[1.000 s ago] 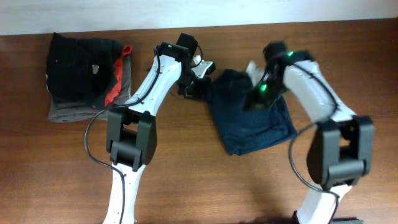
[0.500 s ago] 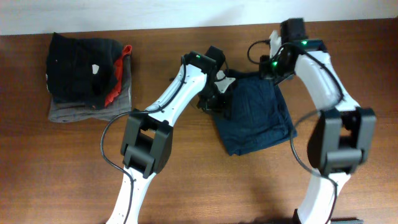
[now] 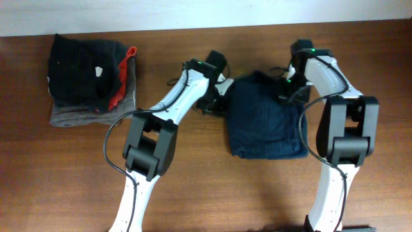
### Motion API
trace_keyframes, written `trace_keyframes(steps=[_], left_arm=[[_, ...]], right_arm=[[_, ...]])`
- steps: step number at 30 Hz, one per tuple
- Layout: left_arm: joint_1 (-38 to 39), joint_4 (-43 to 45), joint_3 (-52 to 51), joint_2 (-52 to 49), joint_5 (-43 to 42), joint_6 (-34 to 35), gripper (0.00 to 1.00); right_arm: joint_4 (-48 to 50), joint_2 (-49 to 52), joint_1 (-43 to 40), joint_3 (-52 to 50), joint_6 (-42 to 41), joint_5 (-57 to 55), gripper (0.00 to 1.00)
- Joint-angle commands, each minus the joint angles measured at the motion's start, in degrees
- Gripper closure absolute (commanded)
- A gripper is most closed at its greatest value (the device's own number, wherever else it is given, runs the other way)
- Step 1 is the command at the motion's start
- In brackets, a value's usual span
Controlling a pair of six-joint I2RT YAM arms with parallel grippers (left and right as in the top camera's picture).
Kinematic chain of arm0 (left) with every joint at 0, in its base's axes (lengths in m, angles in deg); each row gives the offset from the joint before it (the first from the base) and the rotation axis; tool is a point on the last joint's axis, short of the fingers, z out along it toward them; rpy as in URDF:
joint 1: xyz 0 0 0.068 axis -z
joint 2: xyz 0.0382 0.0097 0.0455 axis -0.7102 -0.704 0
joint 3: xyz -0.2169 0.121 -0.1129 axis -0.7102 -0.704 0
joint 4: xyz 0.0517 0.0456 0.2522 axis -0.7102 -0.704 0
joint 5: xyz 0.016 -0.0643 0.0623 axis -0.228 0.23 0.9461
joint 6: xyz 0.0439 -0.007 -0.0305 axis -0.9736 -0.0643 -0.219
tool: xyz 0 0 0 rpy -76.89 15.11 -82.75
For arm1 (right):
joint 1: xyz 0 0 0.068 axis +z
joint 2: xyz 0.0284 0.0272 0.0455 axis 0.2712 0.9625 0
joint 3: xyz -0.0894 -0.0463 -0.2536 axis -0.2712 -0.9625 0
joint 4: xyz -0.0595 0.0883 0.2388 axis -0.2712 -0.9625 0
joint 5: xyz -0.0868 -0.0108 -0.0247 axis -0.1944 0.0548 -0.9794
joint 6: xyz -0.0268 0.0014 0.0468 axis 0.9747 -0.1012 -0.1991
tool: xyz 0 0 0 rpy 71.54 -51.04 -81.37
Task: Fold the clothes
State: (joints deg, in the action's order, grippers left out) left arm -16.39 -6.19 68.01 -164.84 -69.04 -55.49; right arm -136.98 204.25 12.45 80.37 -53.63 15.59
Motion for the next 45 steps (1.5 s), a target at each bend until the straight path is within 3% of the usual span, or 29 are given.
trace_keyframes(steps=[1, 5, 8, 11, 20, 23, 29, 34, 40, 45], left_arm=[[-2.2, 2.2, -0.2, -1.0, 1.4, 0.9, 0.61], [-3.1, 0.9, 0.1, -0.9, -3.3, 0.9, 0.57], [-4.0, -2.9, 0.4, -0.8, -13.7, 0.9, 0.55], [-3.8, -6.6, 0.4, -0.8, -17.1, -1.2, 0.56], [-0.5, -11.6, 0.4, -0.8, -17.2, -4.4, 0.92], [1.4, -12.7, 0.4, -0.8, -15.6, -5.6, 0.99], [4.4, -11.9, 0.1, -2.5, -7.0, -4.8, 0.99], [2.2, -10.4, 0.1, -5.7, 5.2, 0.5, 0.99], [-3.2, -1.2, 0.5, -5.8, 6.5, 0.5, 0.99], [-6.4, 4.8, 1.0, -5.8, 6.4, 0.6, 0.99]], right_arm=[[-6.3, 2.2, -1.2, -1.2, -7.0, -3.3, 0.96], [-6.9, 2.2, -1.2, -2.0, -8.3, 12.6, 0.96], [-4.5, 2.2, -1.2, -2.0, -8.4, 13.5, 0.96], [-3.4, 2.2, -1.4, -2.0, -8.3, 12.4, 0.96], [-2.6, 2.2, -1.7, -2.0, -8.3, 10.7, 0.96], [-2.2, 2.2, -1.7, -2.0, -8.3, 10.7, 0.96], [3.1, 0.2, -2.3, -0.7, 3.5, 9.8, 0.96], [2.8, -4.5, -3.7, 0.8, 5.9, 9.9, 0.96], [2.2, -4.3, -2.9, 0.2, 6.2, 9.9, 0.96], [6.3, -4.4, -1.7, 0.0, 12.9, 9.9, 0.95]])
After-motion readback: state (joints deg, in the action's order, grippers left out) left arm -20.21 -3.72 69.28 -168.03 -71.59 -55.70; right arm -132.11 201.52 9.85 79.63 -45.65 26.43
